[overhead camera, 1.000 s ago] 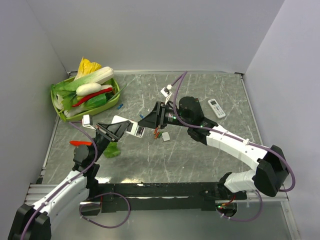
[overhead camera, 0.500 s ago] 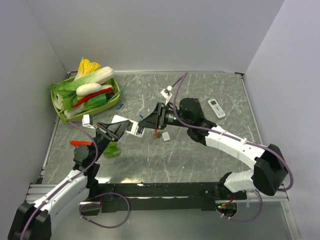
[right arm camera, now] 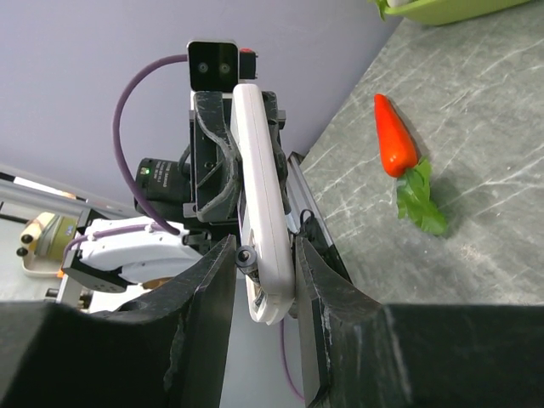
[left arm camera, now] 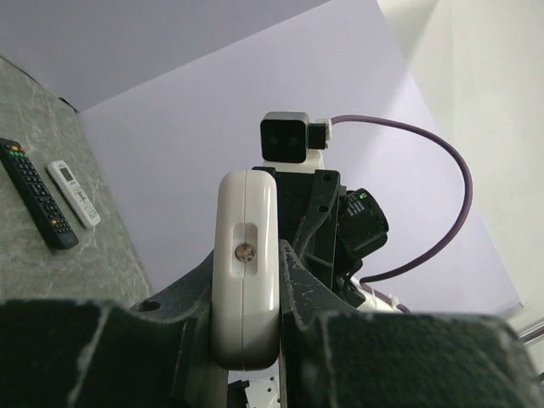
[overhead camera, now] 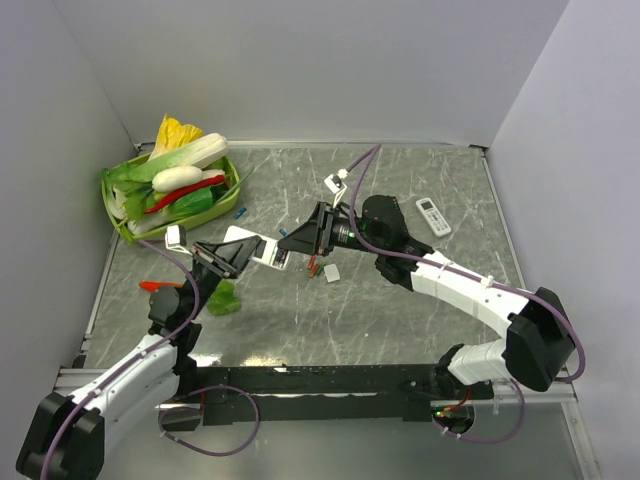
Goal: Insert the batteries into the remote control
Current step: Load the battery into the remote control.
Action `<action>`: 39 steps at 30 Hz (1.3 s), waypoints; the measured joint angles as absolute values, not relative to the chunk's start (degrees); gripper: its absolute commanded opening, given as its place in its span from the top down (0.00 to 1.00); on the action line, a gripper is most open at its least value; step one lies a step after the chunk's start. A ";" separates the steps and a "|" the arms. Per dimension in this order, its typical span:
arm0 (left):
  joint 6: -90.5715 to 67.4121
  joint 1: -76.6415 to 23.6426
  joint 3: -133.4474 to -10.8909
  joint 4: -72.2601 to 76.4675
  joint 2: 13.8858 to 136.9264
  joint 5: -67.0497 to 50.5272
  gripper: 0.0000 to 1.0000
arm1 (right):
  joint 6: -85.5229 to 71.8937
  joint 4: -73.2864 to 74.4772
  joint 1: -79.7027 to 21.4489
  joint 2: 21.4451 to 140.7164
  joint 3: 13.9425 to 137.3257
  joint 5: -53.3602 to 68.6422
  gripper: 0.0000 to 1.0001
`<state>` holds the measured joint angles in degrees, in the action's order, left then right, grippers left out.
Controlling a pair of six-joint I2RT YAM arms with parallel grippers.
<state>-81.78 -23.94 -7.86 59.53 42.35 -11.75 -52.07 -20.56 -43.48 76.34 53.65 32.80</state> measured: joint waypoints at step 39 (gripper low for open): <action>-78.61 -23.07 -11.66 58.15 45.50 -10.74 0.98 | -26.89 -1.30 -49.80 76.01 63.96 14.61 0.85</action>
